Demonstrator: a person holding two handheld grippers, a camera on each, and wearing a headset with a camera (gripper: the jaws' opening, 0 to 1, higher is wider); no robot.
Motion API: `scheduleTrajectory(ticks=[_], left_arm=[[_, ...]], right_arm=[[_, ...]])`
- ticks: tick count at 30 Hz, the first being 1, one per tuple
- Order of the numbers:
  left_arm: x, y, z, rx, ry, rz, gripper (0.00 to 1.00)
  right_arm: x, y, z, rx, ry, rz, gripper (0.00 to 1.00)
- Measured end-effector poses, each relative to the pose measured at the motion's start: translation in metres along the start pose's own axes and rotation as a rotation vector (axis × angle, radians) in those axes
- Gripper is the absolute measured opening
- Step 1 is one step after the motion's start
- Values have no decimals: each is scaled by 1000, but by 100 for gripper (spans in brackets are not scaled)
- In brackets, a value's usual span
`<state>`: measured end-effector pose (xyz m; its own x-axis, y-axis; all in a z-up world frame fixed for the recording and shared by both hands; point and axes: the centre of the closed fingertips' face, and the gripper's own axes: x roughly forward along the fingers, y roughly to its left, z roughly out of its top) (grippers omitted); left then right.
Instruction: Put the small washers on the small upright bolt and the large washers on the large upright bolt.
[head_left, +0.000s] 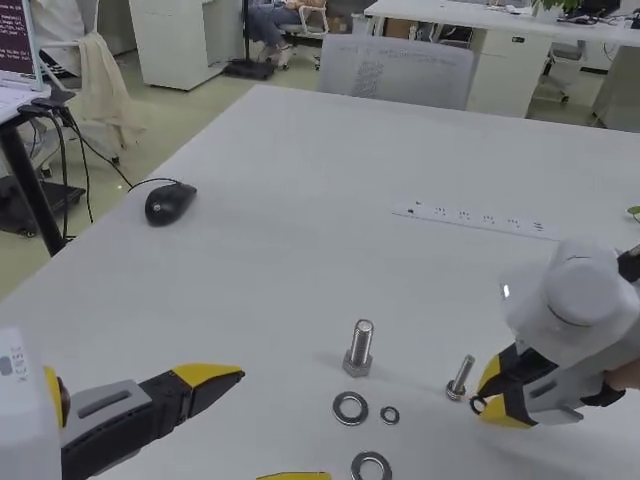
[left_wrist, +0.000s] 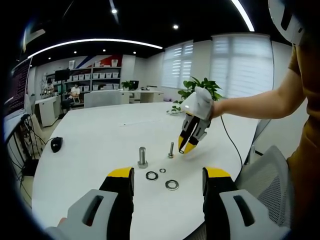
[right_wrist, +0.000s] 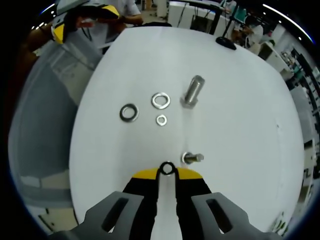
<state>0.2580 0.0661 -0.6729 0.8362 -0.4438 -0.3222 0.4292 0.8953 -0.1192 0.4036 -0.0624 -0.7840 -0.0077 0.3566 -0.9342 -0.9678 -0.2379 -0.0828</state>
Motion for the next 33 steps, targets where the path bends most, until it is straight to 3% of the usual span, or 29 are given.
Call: scheduleTrajectory(ticks=[9,18,33], left_arm=[[2,-2,0,1,6,-6,54],[4,-3,3,6,4,-10,54],[2,0,2,1,2,-3,54]], right_arm=[[-12,-9,0,5,-8,-27,13],[-24,-21,11,-15,-19,-59,13],[-20,-29,23,-45,-18,-64,13]])
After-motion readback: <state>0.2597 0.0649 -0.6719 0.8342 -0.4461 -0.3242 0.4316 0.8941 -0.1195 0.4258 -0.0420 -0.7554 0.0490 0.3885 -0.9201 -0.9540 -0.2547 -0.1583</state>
